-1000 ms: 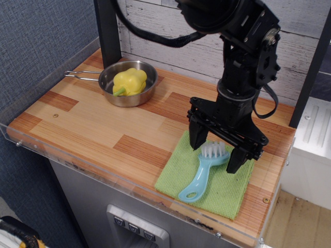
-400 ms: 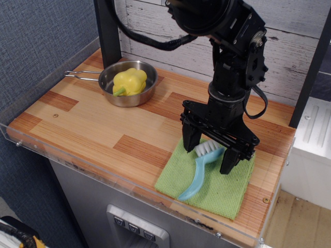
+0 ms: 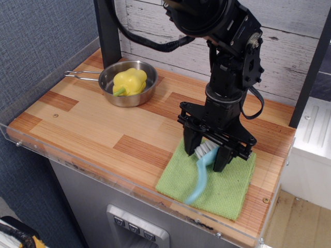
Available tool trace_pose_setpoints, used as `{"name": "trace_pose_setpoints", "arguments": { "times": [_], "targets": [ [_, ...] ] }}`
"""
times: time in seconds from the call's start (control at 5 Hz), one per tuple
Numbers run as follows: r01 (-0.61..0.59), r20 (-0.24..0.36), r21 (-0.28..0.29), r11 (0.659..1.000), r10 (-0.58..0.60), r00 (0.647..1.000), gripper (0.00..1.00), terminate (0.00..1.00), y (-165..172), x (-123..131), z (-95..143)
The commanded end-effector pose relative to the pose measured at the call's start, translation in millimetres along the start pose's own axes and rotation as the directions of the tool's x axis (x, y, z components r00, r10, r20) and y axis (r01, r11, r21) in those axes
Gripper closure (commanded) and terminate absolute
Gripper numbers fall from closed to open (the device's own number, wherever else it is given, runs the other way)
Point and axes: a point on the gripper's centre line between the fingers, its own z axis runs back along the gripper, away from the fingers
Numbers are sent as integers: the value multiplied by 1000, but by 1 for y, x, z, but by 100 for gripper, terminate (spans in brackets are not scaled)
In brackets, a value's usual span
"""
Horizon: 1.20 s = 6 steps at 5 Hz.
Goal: PICK UP THE SPOON AND PUT ANOTHER SIDE OF THE TABLE
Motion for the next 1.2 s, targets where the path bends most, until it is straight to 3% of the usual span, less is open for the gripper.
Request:
{"name": "trace_pose_setpoints", "arguments": {
  "times": [0.0, 0.4, 0.6, 1.0],
  "targets": [
    [5, 45, -27, 1000, -4, 999, 100, 0, 7, 3, 19],
    [49, 142, -49, 998, -42, 989, 100, 0, 30, 10, 82],
    [59, 169, -58, 997, -48, 984, 100, 0, 56, -3, 95],
    [21, 157, -70, 997, -10, 988, 100, 0, 149, -48, 95]
  ]
}}
